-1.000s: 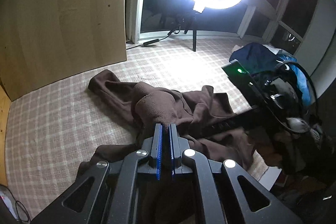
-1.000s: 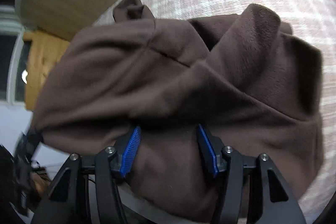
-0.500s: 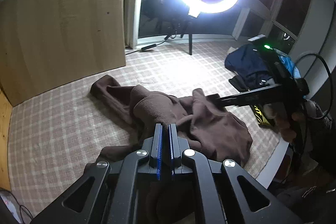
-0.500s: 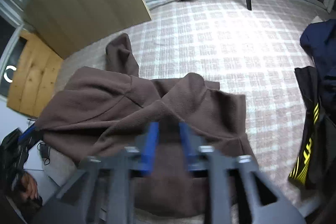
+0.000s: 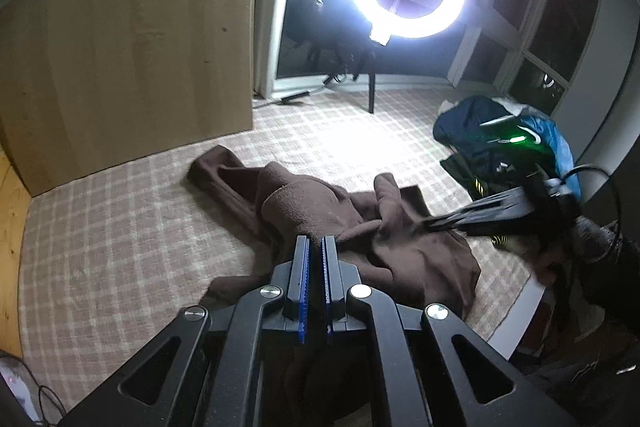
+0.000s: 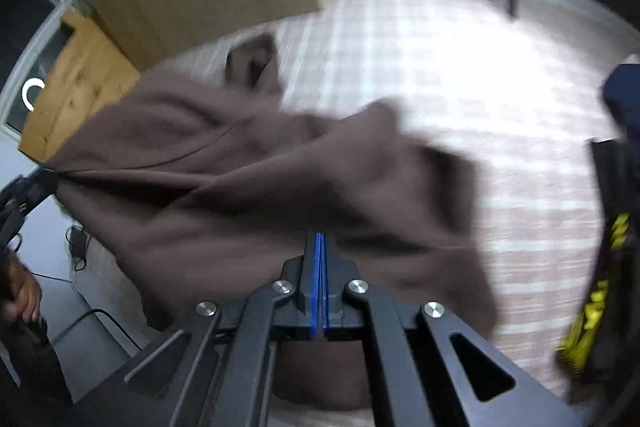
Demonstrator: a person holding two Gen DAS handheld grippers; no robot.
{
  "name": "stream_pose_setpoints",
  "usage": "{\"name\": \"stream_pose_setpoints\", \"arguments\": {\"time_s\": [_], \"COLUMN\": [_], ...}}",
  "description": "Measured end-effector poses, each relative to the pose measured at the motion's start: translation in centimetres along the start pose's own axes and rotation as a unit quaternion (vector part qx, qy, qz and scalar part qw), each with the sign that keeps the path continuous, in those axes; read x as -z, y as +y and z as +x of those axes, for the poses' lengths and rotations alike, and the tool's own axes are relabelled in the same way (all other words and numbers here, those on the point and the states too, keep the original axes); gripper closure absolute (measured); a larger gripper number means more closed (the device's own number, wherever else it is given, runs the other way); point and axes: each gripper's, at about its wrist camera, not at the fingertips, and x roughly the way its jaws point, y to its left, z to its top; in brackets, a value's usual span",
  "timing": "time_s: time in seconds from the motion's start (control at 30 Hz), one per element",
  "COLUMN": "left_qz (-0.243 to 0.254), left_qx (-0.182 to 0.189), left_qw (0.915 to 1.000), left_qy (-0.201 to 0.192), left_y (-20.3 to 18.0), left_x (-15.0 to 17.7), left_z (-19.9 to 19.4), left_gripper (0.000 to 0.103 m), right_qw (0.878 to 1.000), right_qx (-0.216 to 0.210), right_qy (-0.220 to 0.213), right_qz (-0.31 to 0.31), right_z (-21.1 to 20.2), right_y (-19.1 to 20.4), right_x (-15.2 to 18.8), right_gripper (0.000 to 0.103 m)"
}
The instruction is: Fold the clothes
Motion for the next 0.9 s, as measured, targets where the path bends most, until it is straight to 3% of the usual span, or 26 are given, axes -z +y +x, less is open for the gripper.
{"name": "stream_pose_setpoints", "arguments": {"time_s": [0.1,0.2,0.23,0.27,0.33,0.43,0.5,0.63,0.67,0.7,0.73,0.8,0.9], "left_qz": [0.001,0.013,0.017,0.019,0.021,0.026,0.029,0.019,0.017,0.013,0.009,0.003,-0.002], "left_qx": [0.005,0.003,0.007,0.011,0.019,0.025,0.021,0.019,0.018,0.019,0.020,0.020,0.015], "left_qw": [1.0000,0.9999,0.9998,0.9997,0.9996,0.9993,0.9993,0.9996,0.9997,0.9997,0.9997,0.9998,0.9997], "left_qy": [-0.002,0.006,0.008,0.007,0.006,0.005,0.004,0.004,0.005,0.005,0.006,0.004,-0.021], "left_y": [0.3,-0.3,-0.6,-1.0,-1.6,-2.3,-2.4,-1.6,-1.4,-1.2,-0.9,-0.6,-0.2], "left_x": [0.0,0.2,0.2,0.3,0.5,0.7,0.7,1.0,1.1,1.2,1.4,1.5,0.9], "left_z": [-0.7,-0.2,0.0,0.1,0.1,0.0,-0.1,-0.2,-0.1,-0.1,0.0,-0.3,-2.4], "left_gripper": [0.098,0.098,0.098,0.098,0.098,0.098,0.098,0.098,0.098,0.098,0.098,0.098,0.098], "right_qw": [0.999,0.998,0.998,0.997,0.997,0.995,0.996,0.994,0.995,0.995,0.994,0.993,0.998], "right_qx": [0.009,-0.019,-0.018,-0.016,-0.023,-0.052,-0.049,-0.014,-0.015,-0.024,-0.037,-0.055,-0.046], "right_qy": [-0.033,-0.027,-0.017,-0.007,0.016,0.045,0.069,0.105,0.103,0.100,0.103,0.099,0.041], "right_qz": [0.025,0.058,0.064,0.069,0.073,0.069,0.043,0.001,-0.005,-0.013,-0.019,-0.015,-0.019], "right_z": [-4.2,-5.1,-4.3,-3.5,-1.7,1.6,3.3,5.7,5.8,5.8,5.8,5.3,1.9], "right_y": [-2.6,-2.3,-1.2,-0.1,2.1,5.9,8.5,10.1,10.0,9.7,9.2,7.8,5.4], "right_x": [-0.6,-1.2,-1.3,-1.5,-2.0,-3.1,-3.3,-2.6,-2.3,-2.0,-1.7,-1.4,-1.4], "right_gripper": [0.103,0.099,0.087,0.067,0.053,0.053,0.053,0.053,0.058,0.069,0.100,0.099,0.099]}}
